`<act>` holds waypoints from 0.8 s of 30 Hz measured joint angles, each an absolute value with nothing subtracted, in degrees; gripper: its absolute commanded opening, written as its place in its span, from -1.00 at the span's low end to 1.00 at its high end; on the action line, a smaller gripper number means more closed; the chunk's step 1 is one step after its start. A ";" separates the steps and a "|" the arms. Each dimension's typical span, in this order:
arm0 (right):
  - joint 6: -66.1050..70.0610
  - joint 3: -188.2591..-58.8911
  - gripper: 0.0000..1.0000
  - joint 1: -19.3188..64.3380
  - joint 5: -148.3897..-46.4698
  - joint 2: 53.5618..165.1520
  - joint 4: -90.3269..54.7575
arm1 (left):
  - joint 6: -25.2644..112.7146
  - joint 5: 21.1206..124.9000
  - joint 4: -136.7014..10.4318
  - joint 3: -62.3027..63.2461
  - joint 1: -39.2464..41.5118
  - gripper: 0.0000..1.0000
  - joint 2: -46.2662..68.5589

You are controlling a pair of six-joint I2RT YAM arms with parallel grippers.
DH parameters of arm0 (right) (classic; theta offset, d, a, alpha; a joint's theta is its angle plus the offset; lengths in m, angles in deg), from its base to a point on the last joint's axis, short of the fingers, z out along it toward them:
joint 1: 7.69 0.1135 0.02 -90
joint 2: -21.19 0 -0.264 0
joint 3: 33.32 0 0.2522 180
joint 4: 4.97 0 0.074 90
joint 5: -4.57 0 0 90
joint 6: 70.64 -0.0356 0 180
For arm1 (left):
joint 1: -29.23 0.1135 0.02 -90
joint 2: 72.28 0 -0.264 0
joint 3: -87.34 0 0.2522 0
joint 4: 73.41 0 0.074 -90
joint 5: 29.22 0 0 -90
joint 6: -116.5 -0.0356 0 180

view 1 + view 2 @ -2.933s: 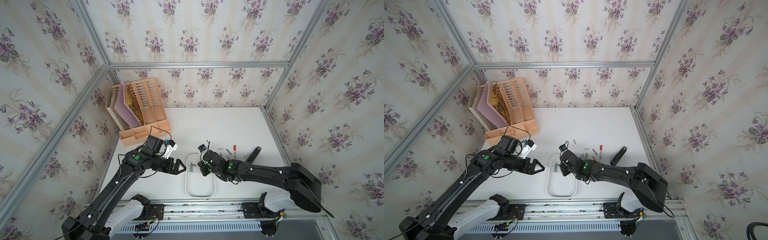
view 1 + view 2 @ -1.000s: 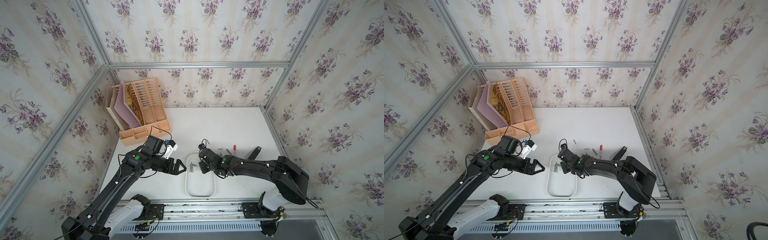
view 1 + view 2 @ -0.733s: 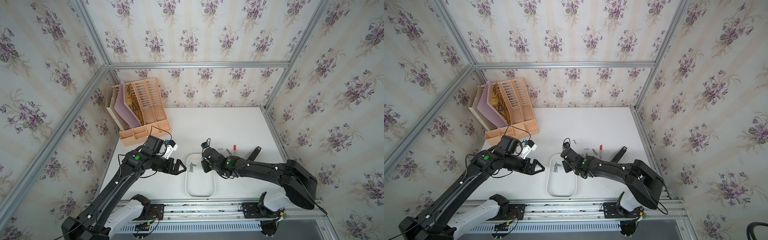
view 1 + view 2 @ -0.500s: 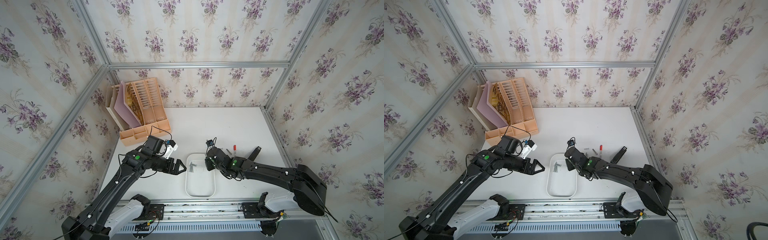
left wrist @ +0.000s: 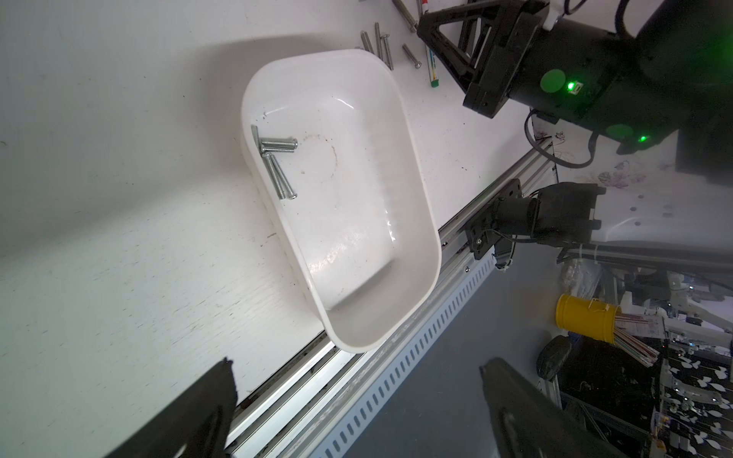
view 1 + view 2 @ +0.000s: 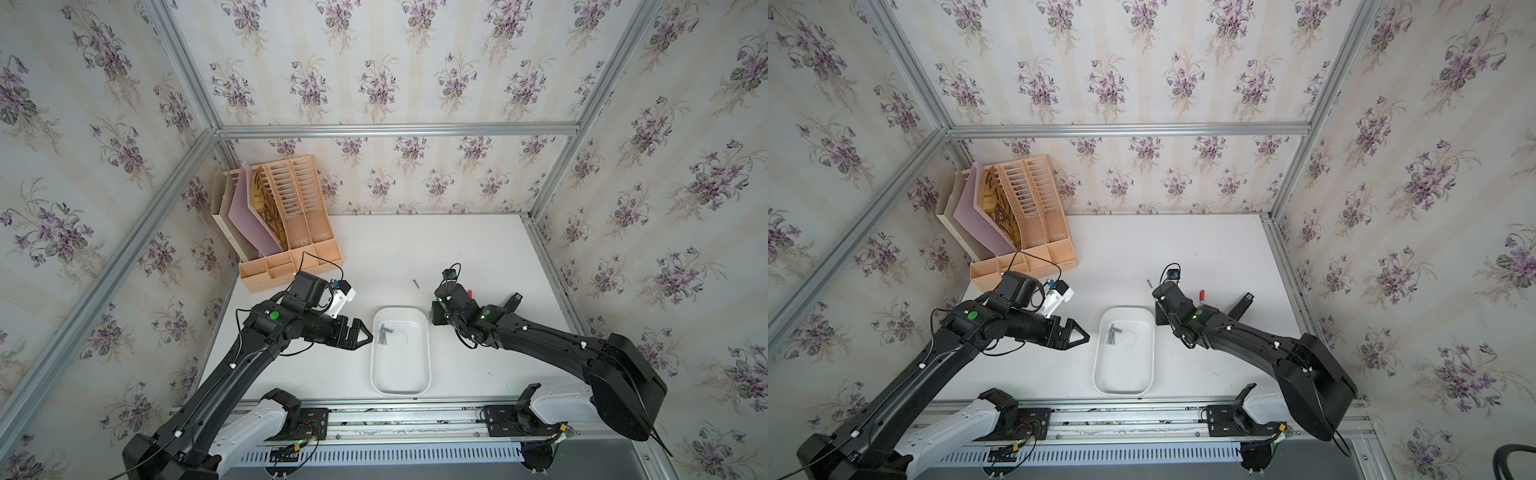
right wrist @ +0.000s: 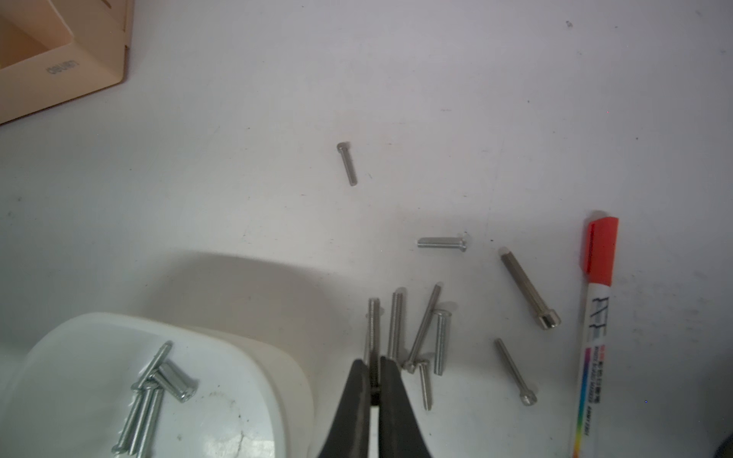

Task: Take out the screws from the storage box
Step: Place the screw at the center of the board.

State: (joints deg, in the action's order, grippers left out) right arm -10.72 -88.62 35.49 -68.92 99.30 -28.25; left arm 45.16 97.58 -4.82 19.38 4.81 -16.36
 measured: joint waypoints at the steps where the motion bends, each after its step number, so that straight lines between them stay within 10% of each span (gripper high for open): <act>1: -11.01 -88.62 -0.96 34.57 -69.46 99.76 -28.49 | 45.16 97.58 -4.82 19.38 4.81 0.99 -16.36; 24: -13.67 -88.47 -1.00 24.45 -81.42 110.12 -29.54 | 45.16 97.40 -4.82 19.38 4.81 0.99 -16.32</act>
